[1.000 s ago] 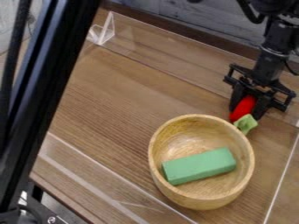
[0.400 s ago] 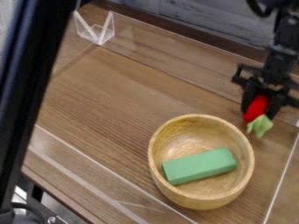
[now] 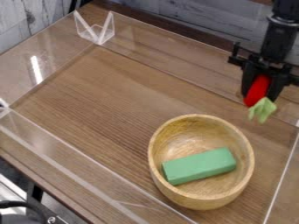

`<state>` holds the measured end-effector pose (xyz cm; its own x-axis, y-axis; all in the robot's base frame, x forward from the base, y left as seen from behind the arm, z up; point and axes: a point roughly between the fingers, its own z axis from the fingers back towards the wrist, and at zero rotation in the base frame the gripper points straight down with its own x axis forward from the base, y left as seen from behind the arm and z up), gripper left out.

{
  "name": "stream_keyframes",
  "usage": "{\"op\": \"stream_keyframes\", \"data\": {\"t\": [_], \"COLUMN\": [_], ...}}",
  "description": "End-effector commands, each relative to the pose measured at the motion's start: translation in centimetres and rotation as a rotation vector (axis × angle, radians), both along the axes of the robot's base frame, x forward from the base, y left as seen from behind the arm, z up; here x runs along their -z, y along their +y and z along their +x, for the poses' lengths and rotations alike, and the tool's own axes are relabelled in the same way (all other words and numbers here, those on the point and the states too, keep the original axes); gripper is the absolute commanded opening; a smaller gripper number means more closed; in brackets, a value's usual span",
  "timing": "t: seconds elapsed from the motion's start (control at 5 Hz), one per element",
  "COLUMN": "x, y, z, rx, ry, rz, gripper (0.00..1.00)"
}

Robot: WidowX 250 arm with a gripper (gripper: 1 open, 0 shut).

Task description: Move the red fruit to the left side of the table

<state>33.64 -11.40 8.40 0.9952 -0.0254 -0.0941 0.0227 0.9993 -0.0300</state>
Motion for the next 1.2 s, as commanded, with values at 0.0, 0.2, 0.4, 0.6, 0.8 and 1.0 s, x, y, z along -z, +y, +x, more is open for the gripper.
{"op": "stream_keyframes", "data": {"t": [0.0, 0.2, 0.4, 0.6, 0.8, 1.0], "x": [-1.6, -1.9, -2.2, -1.1, -0.2, -1.1], "y": [-0.5, -0.4, -0.4, 0.0, 0.5, 2.0], "z": [-0.3, 0.1, 0.6, 0.0, -0.7, -0.9], "rx": [-0.021, -0.014, -0.006, -0.002, 0.002, -0.023], "ry": [-0.060, -0.063, -0.066, -0.059, -0.057, -0.082], "rz": [-0.023, -0.026, -0.030, -0.030, -0.032, -0.040], "gripper": [0.00, 0.00, 0.00, 0.00, 0.00, 0.00]}}
